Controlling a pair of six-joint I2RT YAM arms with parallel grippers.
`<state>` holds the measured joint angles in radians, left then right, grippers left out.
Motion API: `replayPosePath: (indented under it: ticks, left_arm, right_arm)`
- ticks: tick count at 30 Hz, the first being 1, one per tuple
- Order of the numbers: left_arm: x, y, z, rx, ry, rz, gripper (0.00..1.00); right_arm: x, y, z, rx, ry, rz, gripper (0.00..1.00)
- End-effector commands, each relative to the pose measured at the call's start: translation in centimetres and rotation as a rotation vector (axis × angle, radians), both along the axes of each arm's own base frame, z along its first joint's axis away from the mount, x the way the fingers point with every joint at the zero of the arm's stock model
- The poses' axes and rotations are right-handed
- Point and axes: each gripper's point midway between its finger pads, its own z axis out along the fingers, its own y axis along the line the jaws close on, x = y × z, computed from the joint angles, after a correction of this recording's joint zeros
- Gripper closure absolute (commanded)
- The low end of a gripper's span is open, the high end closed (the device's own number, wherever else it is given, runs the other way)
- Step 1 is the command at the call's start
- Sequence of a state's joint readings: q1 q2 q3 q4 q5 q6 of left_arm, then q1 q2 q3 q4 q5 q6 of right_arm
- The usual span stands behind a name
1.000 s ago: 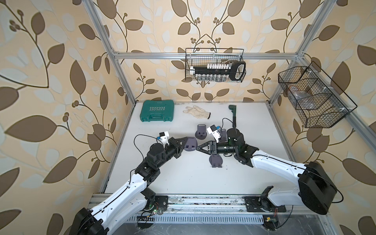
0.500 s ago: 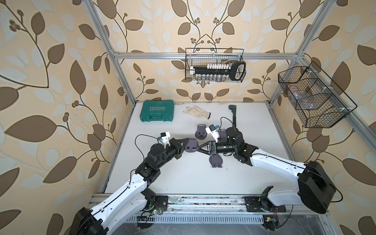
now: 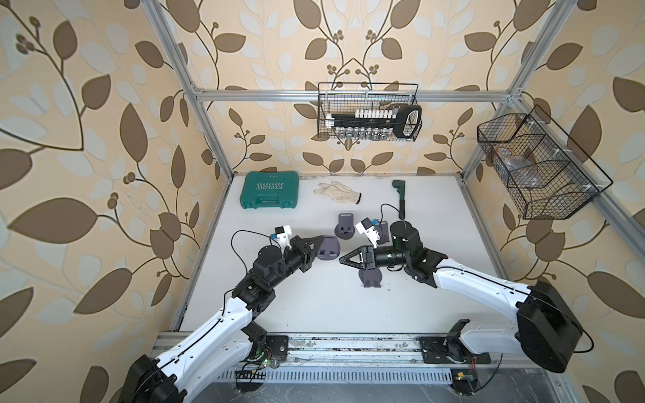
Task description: Open the phone stand
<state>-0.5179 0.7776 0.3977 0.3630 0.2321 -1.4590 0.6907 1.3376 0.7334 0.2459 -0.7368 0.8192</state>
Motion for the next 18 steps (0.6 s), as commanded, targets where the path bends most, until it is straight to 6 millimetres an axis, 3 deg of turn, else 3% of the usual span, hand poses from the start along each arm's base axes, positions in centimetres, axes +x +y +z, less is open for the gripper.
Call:
replayPosePath:
  ticks: [1,14,18]
  left_arm:
    - [0.0,-0.3,4.4,-0.039,-0.129,-0.016,1.0]
    - [-0.4,-0.8,4.1,-0.026,-0.124,-0.057,1.0]
    - [-0.4,-1.1,4.4,-0.035,-0.134,-0.069,1.0]
  right_arm:
    - [0.3,1.2,0.7,0.033,-0.009,0.03,0.42]
    - [2.1,2.8,3.2,0.065,-0.06,0.033,0.43]
    - [2.5,3.0,3.0,0.059,-0.058,0.022,0.44]
